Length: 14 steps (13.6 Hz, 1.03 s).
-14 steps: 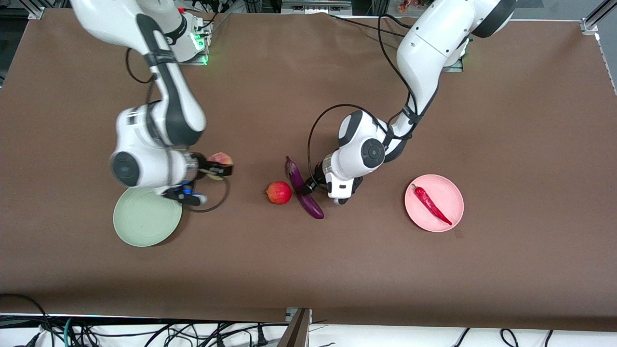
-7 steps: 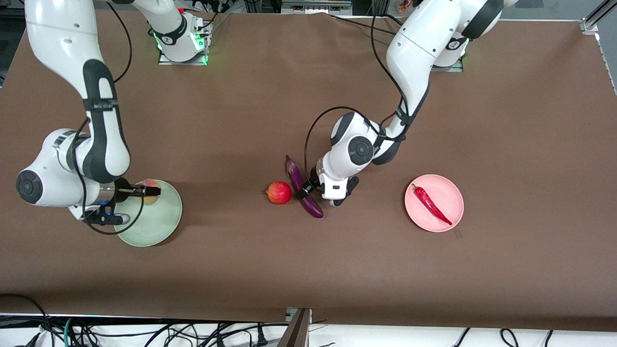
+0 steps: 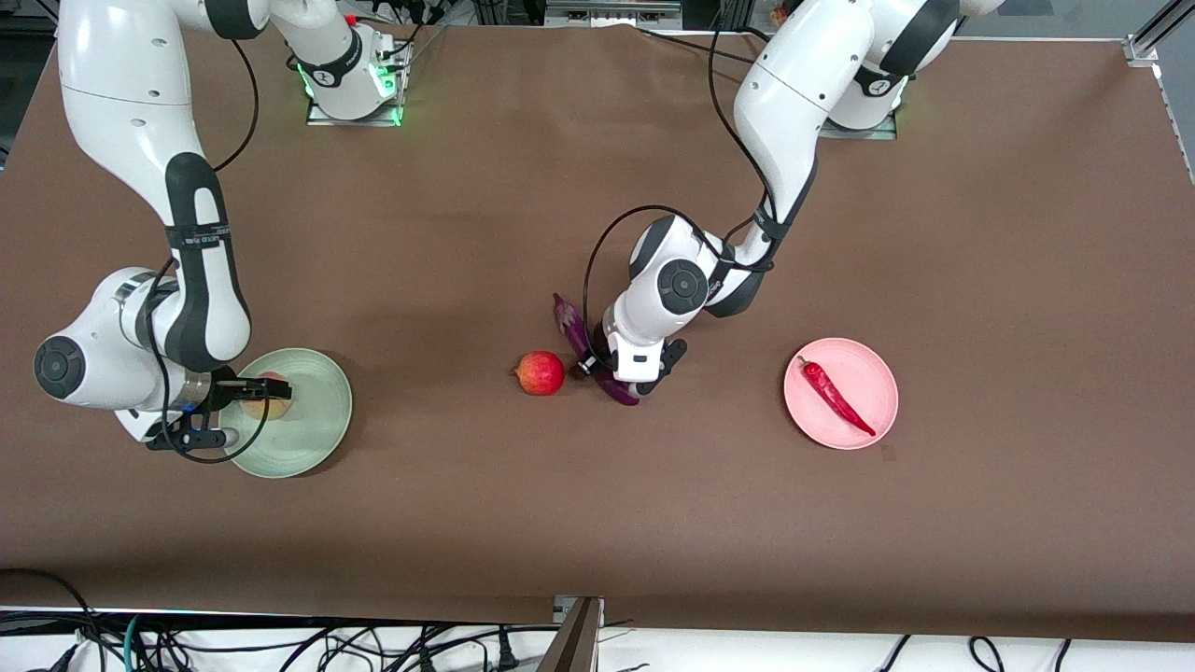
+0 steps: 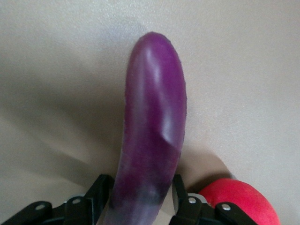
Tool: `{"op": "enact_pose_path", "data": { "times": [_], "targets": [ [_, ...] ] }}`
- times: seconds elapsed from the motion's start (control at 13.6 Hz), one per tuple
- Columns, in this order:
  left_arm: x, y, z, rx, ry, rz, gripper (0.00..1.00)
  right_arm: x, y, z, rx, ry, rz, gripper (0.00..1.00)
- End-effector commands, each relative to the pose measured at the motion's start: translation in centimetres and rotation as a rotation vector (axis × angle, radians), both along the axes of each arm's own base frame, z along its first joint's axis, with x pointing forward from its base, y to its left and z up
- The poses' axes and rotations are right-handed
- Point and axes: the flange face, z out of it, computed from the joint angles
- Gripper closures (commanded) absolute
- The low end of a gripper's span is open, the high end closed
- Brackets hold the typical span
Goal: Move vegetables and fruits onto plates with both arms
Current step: 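Place the peach on the green plate while the left gripper grasps the eggplant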
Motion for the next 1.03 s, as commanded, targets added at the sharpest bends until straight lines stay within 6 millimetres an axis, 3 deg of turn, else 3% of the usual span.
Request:
{"op": "enact_pose_path", "data": {
  "times": [0.0, 0.22, 0.29, 0.59, 0.73, 0.95],
  "targets": [
    [0.4, -0.2, -0.1, 0.016, -0.02, -0.006, 0.56, 0.4, -0.1, -0.2, 0.01, -0.016, 0.0, 0.01],
    [0.8, 0.3, -0.1, 0.018, -0.048, -0.071, 0.99, 2.3, -0.9, 3.1, 0.015, -0.079, 0.005, 0.0],
    [1.0, 0.7, 0.1, 0.017, -0.068, -0.12, 1.0, 2.6, -1.2, 3.8, 0.02, -0.084, 0.002, 0.0],
    [2.3, 2.3, 0.4, 0.024, -0.074, -0.133, 1.0, 4.1, 0.9, 7.3, 0.053, -0.081, 0.036, 0.0],
    [4.0, 5.3, 1.5, 0.066, -0.066, -0.252, 1.0, 4.4, 3.2, 7.8, 0.064, -0.085, 0.027, 0.0],
    [6.2, 10.4, 4.4, 0.09, -0.032, -0.439, 1.0, 4.4, 9.3, 8.4, 0.085, -0.064, -0.078, 0.0]
  ]
}}
